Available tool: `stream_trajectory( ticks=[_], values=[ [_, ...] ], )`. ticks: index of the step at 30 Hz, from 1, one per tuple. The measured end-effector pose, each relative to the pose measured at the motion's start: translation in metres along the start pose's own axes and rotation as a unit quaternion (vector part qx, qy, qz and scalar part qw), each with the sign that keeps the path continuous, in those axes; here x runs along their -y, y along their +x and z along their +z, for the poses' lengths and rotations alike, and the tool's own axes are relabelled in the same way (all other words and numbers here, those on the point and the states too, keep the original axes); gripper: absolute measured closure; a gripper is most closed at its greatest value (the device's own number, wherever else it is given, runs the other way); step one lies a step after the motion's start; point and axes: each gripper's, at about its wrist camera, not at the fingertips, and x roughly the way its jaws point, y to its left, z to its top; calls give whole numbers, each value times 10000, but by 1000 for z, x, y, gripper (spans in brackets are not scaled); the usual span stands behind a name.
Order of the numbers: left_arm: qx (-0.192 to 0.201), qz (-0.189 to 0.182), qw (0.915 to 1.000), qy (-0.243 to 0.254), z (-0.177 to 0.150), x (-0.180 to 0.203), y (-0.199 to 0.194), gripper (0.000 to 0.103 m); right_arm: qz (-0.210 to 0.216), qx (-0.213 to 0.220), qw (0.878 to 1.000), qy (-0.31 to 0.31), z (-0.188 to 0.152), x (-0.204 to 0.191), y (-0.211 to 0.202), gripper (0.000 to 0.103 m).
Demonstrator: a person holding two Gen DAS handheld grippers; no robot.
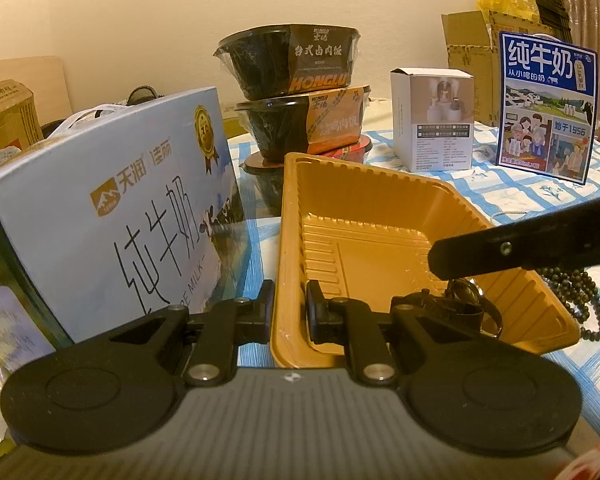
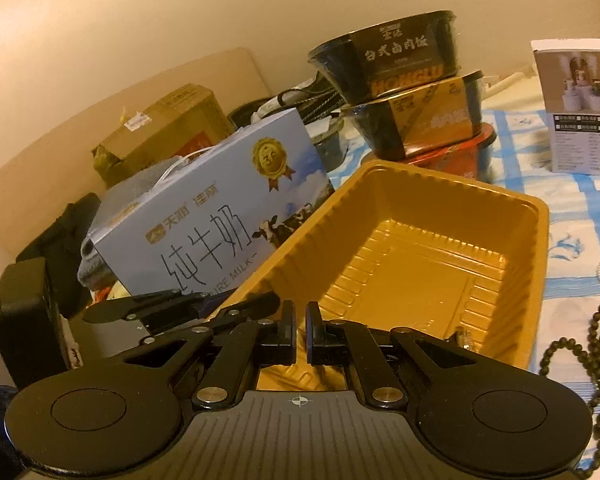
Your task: Organize jewelry
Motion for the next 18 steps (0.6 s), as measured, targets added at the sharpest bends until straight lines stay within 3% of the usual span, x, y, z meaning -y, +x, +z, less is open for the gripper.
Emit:
stream_trajectory(
  ticks=[6, 14, 18],
  values=[
    [-5, 0, 10000, -20, 0, 0, 0, 89, -309, 291, 9991, -33, -5, 6, -28, 73],
    [-8, 9, 10000, -16, -1, -1, 0, 89, -1508, 396, 9874, 253, -38, 56, -90, 70],
    [1, 10, 10000, 1, -1, -1, 0, 88, -2194, 392, 9716, 798, -54, 94, -118, 70]
  ],
)
